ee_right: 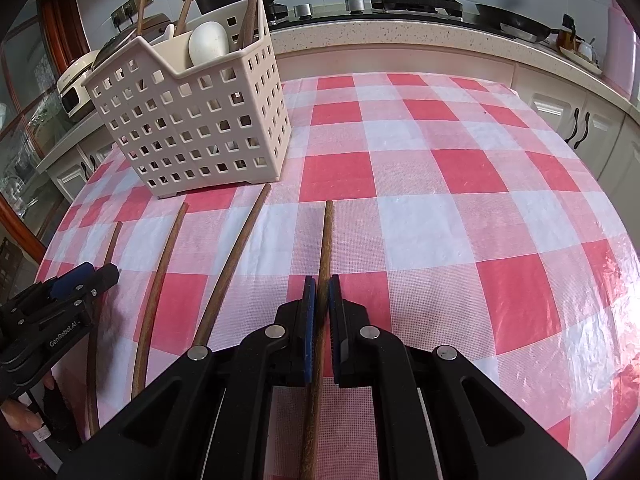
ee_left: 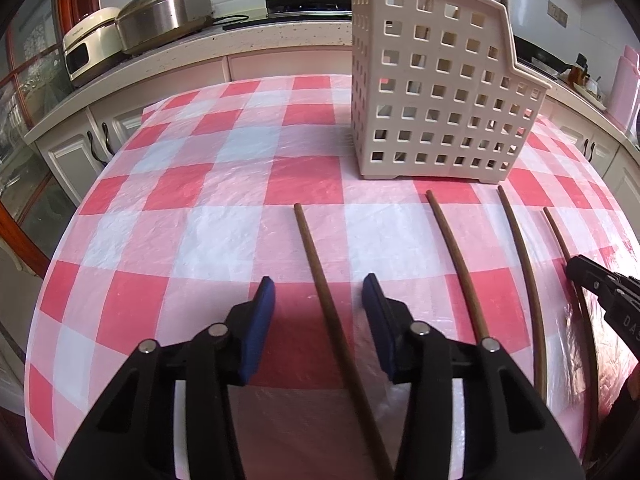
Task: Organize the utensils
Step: 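Hold the right gripper's chopstick on the cloth while the left gripper closes on another, then lift both chopsticks upright and carry them above the white caddy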
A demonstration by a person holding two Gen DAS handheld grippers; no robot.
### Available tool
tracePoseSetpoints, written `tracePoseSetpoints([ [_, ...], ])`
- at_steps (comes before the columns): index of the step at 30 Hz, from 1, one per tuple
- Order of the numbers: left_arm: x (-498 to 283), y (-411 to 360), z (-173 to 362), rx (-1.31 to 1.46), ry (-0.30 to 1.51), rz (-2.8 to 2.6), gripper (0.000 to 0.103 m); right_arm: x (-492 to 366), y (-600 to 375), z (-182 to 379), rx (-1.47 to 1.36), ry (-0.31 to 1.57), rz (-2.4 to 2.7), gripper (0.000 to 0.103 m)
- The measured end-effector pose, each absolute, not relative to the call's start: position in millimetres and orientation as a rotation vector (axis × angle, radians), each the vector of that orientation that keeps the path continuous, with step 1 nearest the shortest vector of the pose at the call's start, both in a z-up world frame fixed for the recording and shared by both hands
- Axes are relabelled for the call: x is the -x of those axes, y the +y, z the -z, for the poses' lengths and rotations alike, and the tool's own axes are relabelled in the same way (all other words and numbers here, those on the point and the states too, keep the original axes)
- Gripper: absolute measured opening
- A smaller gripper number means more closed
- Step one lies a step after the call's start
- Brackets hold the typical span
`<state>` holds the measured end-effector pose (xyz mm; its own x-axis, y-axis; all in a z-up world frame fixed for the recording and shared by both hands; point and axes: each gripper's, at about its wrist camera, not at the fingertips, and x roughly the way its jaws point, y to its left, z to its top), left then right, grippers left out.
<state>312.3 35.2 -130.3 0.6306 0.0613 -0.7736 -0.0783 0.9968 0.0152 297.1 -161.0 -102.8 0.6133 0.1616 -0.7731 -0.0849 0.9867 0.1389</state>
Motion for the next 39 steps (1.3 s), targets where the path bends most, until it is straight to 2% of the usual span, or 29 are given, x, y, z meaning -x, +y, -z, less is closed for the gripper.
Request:
tracePoseSetpoints([
  [8,-310.2,40.6,128.7,0.034,0.879,-0.079,0.014,-297.1,-161.7,102.8,-0.099,0.899,-0.144,0.006],
  [11,-309.9,46.6,128.5,0.057,0.877,-0.078,0.009,-297.2,-162.0,102.8,-0.099,0.898,-0.143,0.006],
  [21,-303.9,56.4,125.7,0.105,0.861,-0.062,0.007,-295.1,-176.9,96.3,-0.176,0.871,-0.140,0.006],
  [39,-258.8,63.2,61.0,0.136,0.679,-0.025,0.006,-262.5,-163.7,39.3,-0.131,0.720,-0.183,0.006],
])
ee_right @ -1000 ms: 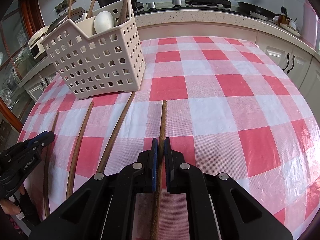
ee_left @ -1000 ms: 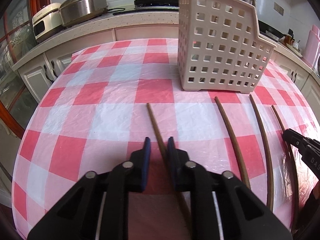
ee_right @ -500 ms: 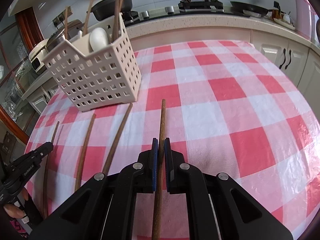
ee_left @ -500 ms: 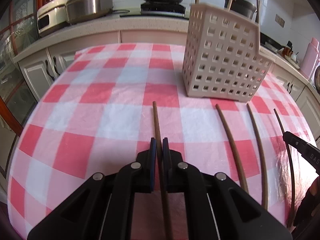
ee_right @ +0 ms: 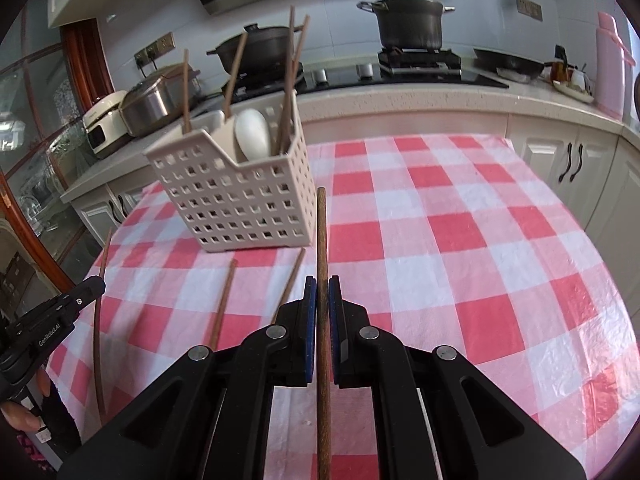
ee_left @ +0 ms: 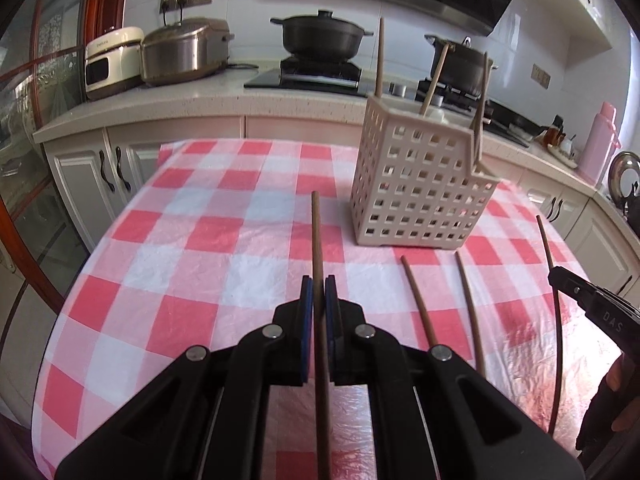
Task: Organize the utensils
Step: 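Lift both chopsticks upright and carry them above the white caddy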
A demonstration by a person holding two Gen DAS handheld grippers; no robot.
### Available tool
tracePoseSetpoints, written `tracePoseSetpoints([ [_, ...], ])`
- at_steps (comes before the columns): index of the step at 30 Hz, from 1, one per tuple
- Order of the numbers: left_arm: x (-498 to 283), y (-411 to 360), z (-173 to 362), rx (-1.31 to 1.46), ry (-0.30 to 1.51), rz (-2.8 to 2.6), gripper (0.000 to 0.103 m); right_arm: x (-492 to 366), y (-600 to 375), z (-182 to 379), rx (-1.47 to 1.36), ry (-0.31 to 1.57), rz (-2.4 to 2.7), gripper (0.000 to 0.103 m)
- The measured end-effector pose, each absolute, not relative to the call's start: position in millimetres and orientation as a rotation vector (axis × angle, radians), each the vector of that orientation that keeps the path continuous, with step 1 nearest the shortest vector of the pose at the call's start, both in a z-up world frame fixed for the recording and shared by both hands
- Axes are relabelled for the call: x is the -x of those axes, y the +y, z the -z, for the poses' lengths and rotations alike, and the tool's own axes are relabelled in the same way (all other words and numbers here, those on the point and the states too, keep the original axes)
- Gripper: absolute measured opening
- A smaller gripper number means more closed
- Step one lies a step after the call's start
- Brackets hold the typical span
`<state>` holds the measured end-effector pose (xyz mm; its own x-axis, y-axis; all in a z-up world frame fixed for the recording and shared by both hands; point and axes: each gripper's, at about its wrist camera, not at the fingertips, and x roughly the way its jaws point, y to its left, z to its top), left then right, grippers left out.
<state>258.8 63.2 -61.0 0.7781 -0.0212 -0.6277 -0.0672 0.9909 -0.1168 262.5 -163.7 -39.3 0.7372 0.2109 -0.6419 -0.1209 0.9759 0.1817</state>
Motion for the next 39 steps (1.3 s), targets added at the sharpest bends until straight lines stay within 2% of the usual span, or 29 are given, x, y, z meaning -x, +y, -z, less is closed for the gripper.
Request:
tracePoseSetpoints([
  [39,-180.2,47.0,-12.4,0.081,0.440,0.010,0.006,-192.6,-155.3,-35.4,-0.087,0.503,-0.222,0.006],
])
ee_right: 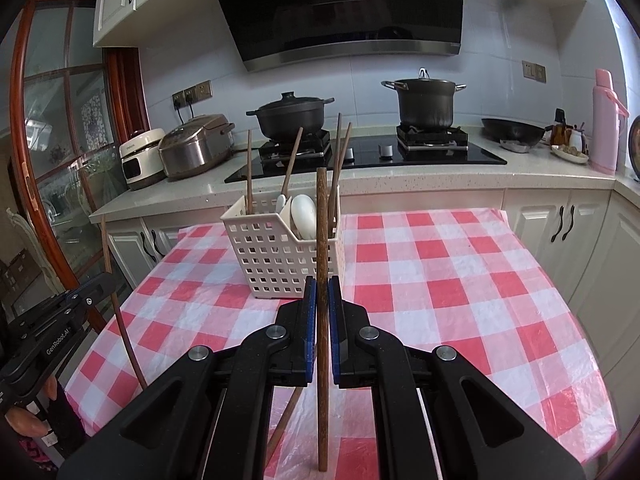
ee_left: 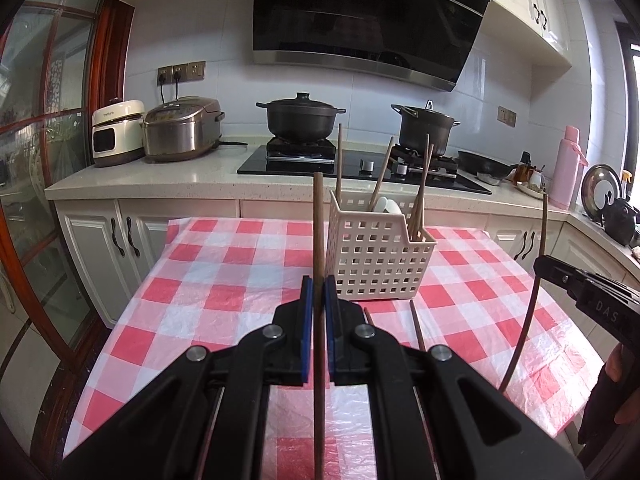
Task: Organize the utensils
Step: 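Lift both chopsticks upright and carry them above the white caddy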
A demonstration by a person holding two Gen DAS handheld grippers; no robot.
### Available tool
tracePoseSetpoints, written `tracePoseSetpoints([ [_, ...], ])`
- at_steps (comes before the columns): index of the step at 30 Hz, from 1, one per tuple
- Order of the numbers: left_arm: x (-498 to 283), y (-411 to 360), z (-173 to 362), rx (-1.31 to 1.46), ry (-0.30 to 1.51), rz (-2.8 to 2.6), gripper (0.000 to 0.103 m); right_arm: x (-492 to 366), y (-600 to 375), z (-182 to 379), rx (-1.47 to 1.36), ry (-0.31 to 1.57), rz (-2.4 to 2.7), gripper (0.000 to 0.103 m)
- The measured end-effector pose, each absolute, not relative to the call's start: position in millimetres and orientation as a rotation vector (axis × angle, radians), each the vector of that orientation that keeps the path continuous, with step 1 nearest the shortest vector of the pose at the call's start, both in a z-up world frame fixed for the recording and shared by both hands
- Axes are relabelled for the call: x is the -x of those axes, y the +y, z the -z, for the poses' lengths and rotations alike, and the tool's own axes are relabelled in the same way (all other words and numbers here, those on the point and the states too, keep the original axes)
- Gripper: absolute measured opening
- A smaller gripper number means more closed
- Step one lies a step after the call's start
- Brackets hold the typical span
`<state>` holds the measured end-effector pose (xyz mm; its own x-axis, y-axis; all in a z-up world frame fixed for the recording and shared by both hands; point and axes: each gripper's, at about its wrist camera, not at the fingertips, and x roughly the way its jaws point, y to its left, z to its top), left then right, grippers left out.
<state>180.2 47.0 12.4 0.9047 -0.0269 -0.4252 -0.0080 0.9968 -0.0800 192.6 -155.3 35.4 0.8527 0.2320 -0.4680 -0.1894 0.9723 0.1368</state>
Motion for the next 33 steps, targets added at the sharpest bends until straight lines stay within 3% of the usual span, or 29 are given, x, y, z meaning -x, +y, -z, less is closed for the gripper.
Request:
tracePoseSetpoints([
  [33,-205.3,36.9,-51.4,0.028,0.328,0.021,0.006,-218.3,-146.3,-68.2,-0.040,0.417,-0.234,0.006],
])
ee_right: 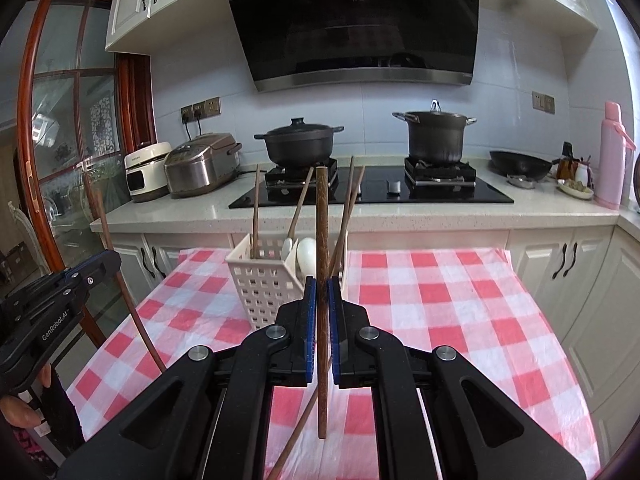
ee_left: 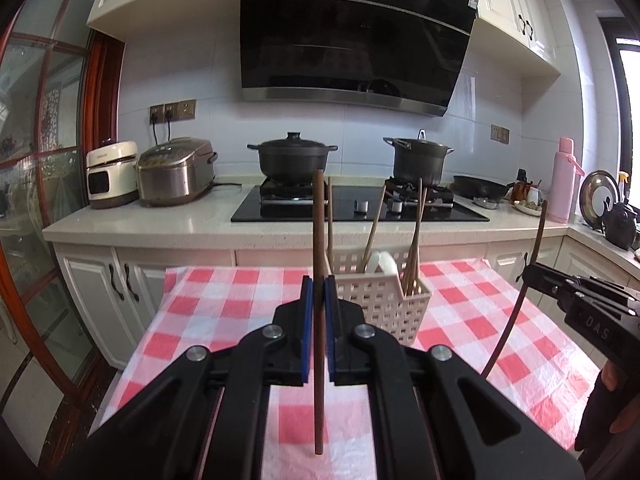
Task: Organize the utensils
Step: 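Lift both chopsticks upright and carry them above the white caddy, then lower the right gripper's chopstick into the caddy while the left gripper lowers its chopstick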
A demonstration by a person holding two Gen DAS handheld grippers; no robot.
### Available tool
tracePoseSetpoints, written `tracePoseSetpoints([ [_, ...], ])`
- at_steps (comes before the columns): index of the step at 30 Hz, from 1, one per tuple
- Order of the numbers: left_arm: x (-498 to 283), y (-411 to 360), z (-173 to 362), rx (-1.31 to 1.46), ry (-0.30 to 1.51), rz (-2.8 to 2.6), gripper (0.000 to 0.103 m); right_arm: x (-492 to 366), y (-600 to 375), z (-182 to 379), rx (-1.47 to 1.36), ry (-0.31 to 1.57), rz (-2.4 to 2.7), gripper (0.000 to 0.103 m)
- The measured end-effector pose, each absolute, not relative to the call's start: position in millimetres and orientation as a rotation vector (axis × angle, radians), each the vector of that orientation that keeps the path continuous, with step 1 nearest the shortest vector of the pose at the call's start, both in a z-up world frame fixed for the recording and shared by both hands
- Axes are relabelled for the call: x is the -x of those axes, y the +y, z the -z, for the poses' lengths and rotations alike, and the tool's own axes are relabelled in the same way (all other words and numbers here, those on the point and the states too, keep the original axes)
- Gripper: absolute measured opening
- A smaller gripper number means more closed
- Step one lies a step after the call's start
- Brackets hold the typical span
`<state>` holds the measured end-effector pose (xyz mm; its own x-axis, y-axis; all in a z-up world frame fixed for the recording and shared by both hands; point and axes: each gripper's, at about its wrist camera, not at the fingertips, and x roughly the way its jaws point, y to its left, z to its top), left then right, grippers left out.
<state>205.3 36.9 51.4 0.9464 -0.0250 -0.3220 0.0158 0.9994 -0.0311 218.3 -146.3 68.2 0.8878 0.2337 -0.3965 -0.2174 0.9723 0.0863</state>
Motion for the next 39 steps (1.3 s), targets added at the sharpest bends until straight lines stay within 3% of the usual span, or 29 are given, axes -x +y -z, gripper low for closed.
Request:
tracePoseSetpoints([
  [26,-303.4,14.0,-186.0,0.038,0.190,0.084,0.006,-307.5,-150.4,-142.5,-0.047,0.305,-0.280,0.006],
  [39,-372.7,25.5,-177.4,0.107,0.238,0.096,0.006,-356.9,-148.3,-134.9,-0.081,0.355,-0.267,0.006],
])
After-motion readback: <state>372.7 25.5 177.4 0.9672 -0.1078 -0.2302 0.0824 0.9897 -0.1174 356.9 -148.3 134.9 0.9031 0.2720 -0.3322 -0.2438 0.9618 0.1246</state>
